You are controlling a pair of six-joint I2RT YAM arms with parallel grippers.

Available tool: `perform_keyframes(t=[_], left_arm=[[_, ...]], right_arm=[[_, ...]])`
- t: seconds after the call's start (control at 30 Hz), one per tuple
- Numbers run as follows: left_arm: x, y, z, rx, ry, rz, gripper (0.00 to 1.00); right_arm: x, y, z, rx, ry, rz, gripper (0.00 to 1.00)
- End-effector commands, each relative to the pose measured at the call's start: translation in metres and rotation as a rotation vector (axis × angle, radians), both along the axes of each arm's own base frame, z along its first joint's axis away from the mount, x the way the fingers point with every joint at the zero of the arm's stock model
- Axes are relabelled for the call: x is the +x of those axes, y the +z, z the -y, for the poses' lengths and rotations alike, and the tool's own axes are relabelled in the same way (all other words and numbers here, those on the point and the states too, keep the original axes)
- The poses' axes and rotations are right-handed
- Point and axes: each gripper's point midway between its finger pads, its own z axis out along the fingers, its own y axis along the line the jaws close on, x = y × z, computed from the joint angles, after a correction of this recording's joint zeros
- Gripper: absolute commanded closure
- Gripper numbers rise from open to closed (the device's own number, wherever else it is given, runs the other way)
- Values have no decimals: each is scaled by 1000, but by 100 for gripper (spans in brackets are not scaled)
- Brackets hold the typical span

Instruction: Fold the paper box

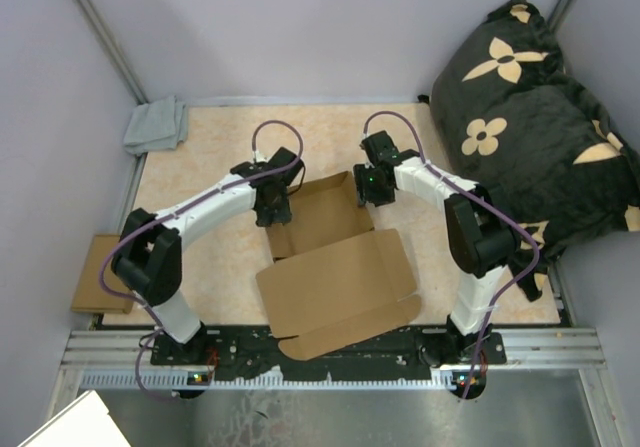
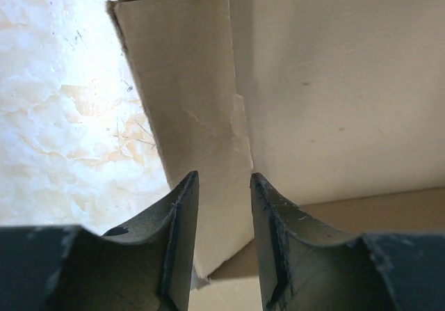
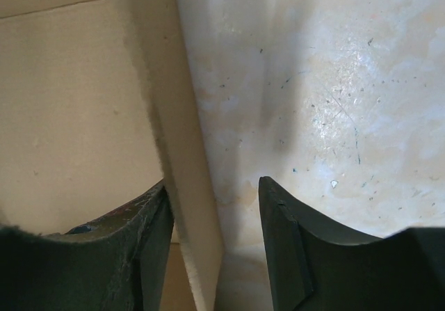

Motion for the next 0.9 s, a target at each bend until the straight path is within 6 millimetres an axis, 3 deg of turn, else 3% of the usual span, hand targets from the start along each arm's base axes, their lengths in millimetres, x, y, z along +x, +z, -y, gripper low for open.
perform_keyframes(t=[0.0,0.07,0.17,0.43,0.7,0.87], left_arm=[[9,52,17,-127,-28,115,57],[9,61,16,-138,-24,137,57],[0,56,4,-98,-2,110,57],[-26,5,-23,50,45,-47,58],[-22,-29,-29,105,51,-86,58],[-14,-41,-26,133,28,-99,62]], right_arm=[[10,20,-3,27,1,68,50],[11,20,-4,30,-1,68,50],[11,20,-5,31,0,67,50],[10,22,-5,40,4,76,51],[6,24,-4,45,5,80,53],[2,24,-4,53,3,77,53]])
